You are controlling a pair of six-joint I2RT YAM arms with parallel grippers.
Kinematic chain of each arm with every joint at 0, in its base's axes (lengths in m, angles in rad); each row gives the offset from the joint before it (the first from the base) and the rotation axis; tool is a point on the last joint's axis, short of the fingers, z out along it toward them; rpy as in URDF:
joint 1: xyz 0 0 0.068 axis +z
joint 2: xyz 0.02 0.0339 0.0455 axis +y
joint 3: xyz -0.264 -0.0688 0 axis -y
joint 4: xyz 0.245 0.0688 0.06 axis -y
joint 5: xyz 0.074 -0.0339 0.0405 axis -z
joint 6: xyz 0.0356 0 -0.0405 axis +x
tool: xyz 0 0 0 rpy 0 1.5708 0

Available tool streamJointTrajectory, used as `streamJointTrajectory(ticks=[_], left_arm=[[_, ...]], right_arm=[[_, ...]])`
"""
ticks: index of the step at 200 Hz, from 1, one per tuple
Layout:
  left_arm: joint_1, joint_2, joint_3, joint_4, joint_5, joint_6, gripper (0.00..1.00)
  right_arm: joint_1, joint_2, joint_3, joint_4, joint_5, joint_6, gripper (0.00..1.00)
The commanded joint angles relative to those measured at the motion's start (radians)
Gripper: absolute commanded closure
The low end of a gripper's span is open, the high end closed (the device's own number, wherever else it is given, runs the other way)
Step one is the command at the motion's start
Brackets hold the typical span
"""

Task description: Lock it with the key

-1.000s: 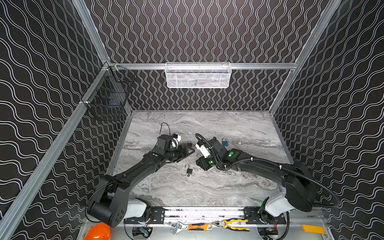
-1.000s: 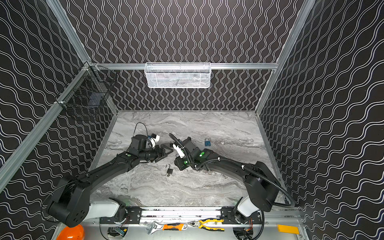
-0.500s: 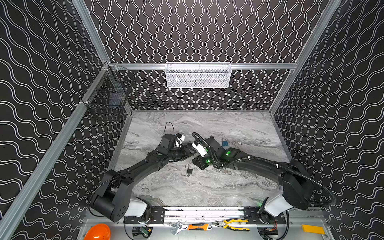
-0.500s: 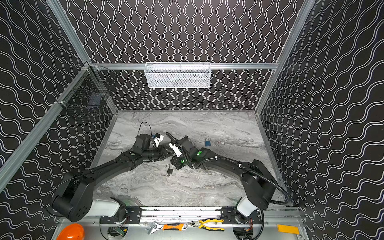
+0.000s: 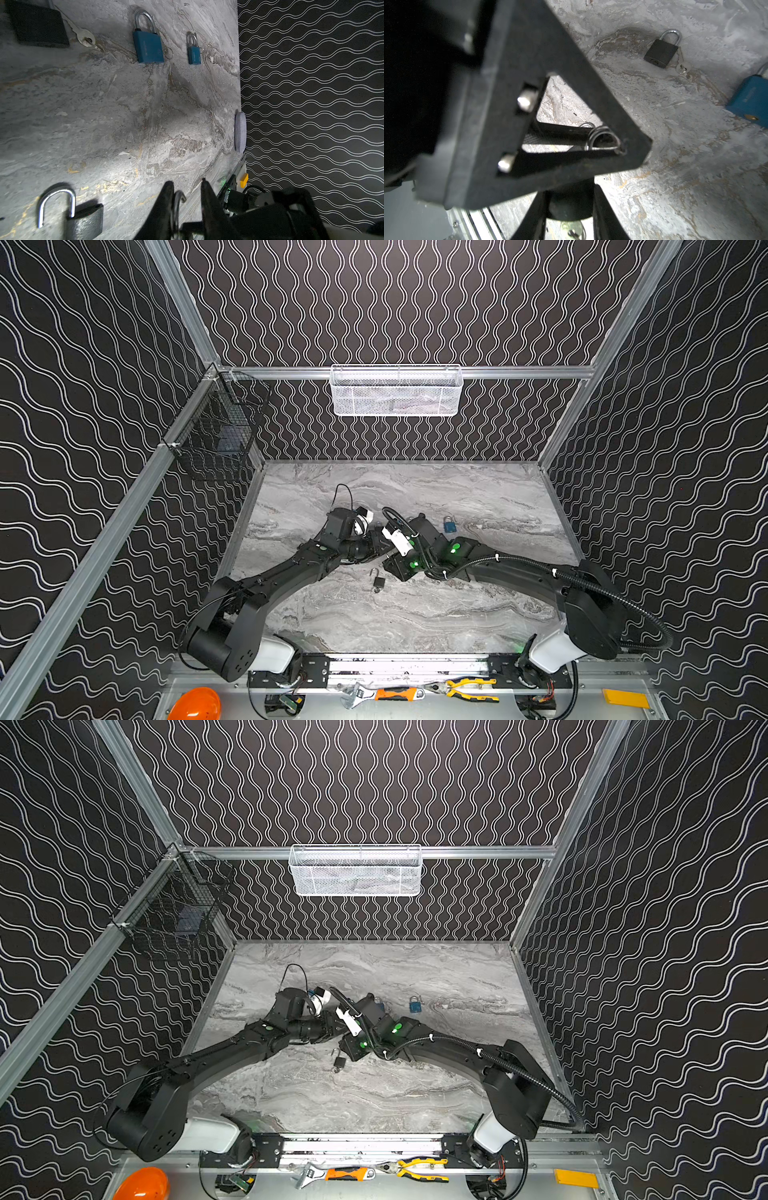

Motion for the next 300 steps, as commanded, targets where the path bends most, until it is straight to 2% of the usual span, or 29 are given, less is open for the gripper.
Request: streamJointTrajectory(ticks=[1,133,189,263,282,300], left_arm=[[-0.005,0.005,0.015,0.007,-0.013,0.008,0.77],[-0.006,-0.01,0.008,-0.022,-0.059,0.017,0.99],[-0.007,-0.027,0.01,-0.04,-0.075,0.025,1.0],[-0.006,-0.035,0.009,-0.053,-0.097,0.023,1.0],[-0.007,-0.024,0.031,-0.085,-0.105,0.023,1.0],[-0.007,-0.034,0.047,-0.111,-0.136,0.011,1.0]], right_arm=[[0.001,-0.01,0.012,0.014,0.008,-0.004,0.84],[0.003,-0.007,0.005,0.013,0.014,0.003,0.82],[0.003,-0.002,0.002,0.022,0.023,0.022,0.6],[0.003,-0.041,-0.021,0.013,0.036,0.058,0.51],[-0.001,-0.098,-0.062,0.037,0.046,0.113,0.47],[-0.018,-0.156,-0.135,0.096,0.015,0.216,0.46]])
